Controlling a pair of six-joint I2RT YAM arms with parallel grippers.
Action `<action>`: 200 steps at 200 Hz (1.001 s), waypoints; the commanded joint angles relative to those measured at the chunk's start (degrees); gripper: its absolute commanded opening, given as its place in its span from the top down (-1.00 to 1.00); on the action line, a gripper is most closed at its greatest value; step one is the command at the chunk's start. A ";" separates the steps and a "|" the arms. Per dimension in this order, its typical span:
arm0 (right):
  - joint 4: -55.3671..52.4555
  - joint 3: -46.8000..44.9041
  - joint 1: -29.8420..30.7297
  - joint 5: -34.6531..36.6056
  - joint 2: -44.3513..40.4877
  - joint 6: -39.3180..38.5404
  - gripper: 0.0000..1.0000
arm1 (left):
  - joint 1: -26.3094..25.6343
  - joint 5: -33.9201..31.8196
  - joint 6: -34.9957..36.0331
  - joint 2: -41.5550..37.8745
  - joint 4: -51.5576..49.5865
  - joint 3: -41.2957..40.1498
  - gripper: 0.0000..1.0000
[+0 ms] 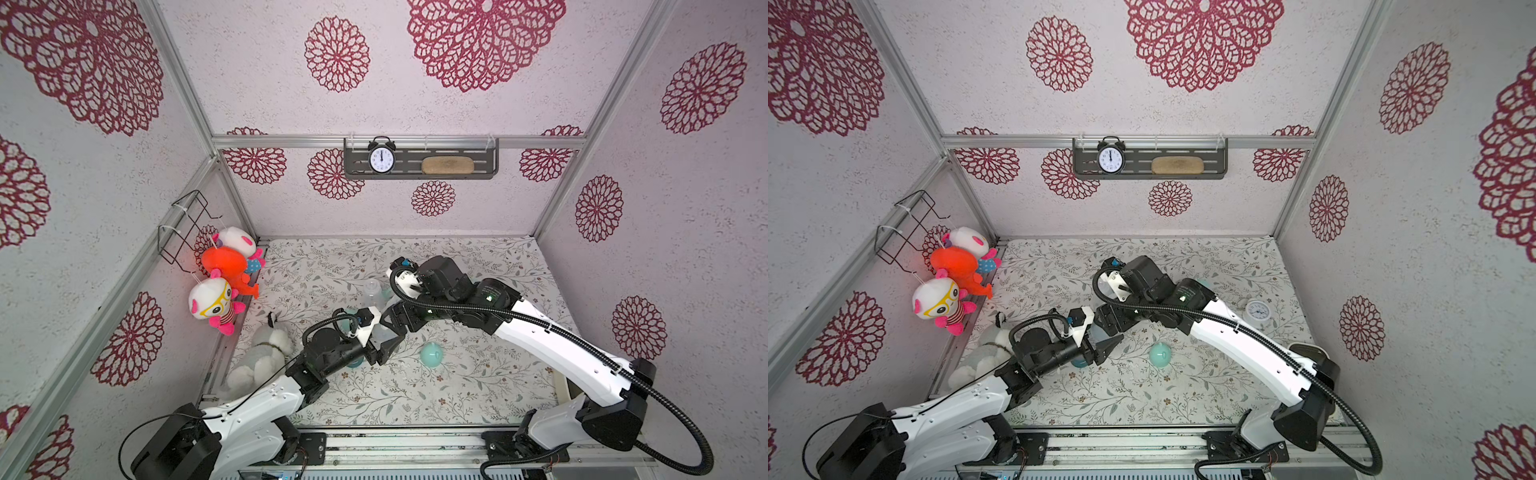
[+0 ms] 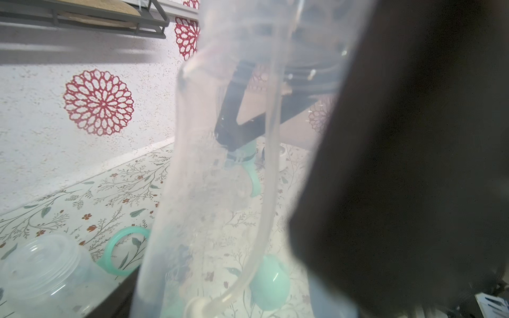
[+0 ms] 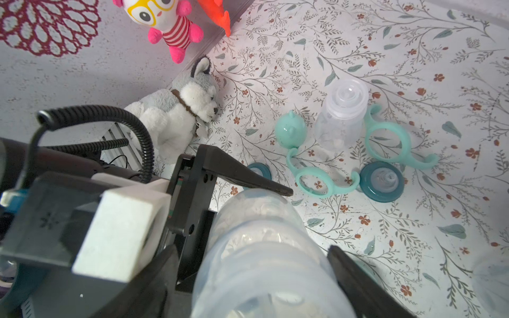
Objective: Assemble the baby bottles
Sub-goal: Pick up the baby bottle from the center of the board, then adjust the handle at the center of the board.
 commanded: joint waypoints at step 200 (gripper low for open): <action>32.37 -35.42 -2.36 2.85 -8.77 14.01 -0.60 | 5.72 -12.31 -4.04 -25.30 -19.66 -1.67 1.00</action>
